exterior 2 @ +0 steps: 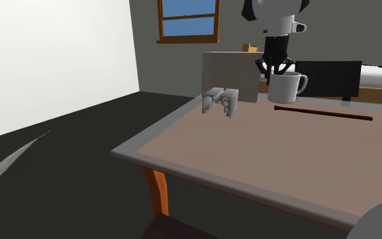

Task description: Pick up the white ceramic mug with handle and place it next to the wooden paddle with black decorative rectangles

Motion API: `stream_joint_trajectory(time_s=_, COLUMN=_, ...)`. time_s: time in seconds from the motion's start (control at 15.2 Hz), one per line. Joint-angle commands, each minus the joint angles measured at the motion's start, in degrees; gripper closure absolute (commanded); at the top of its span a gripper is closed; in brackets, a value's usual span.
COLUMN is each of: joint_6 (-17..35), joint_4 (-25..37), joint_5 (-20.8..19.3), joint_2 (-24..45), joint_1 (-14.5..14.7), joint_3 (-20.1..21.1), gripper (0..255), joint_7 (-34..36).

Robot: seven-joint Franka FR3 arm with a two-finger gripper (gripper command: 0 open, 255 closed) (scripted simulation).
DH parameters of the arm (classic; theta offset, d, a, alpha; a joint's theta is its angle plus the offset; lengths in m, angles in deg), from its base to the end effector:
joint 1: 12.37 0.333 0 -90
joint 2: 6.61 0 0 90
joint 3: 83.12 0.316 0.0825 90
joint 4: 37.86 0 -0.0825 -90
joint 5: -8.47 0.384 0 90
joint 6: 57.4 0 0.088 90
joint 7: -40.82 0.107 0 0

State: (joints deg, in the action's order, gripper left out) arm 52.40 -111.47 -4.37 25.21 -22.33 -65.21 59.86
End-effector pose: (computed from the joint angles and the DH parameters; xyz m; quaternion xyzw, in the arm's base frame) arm 0.7228 0.0331 0.4489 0.9943 -0.0902 0.0556 0.0144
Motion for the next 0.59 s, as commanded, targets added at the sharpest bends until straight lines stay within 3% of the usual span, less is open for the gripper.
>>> stream_joint_trajectory(time_s=0.0, joint_6=-2.62, joint_4=8.59, joint_5=-0.78, joint_2=5.83, joint_1=0.39, joint_3=-0.82, gripper=255, joint_7=-1.73)
stream_joint_trajectory(time_s=0.2, joint_6=-8.97, joint_4=25.98, joint_5=-1.69, joint_2=16.52, joint_1=1.97, joint_3=-2.08, gripper=255, joint_7=-4.63)
stream_joint_trajectory(time_s=0.26, joint_6=-16.25, joint_4=43.73, joint_5=-2.1, joint_2=26.48, joint_1=4.42, joint_3=-3.23, gripper=255, joint_7=-6.94)
stream_joint_trajectory(time_s=0.53, joint_6=-9.67, joint_4=32.51, joint_5=-1.95, joint_2=22.14, joint_1=2.63, joint_3=-2.81, gripper=255, joint_7=-5.8)
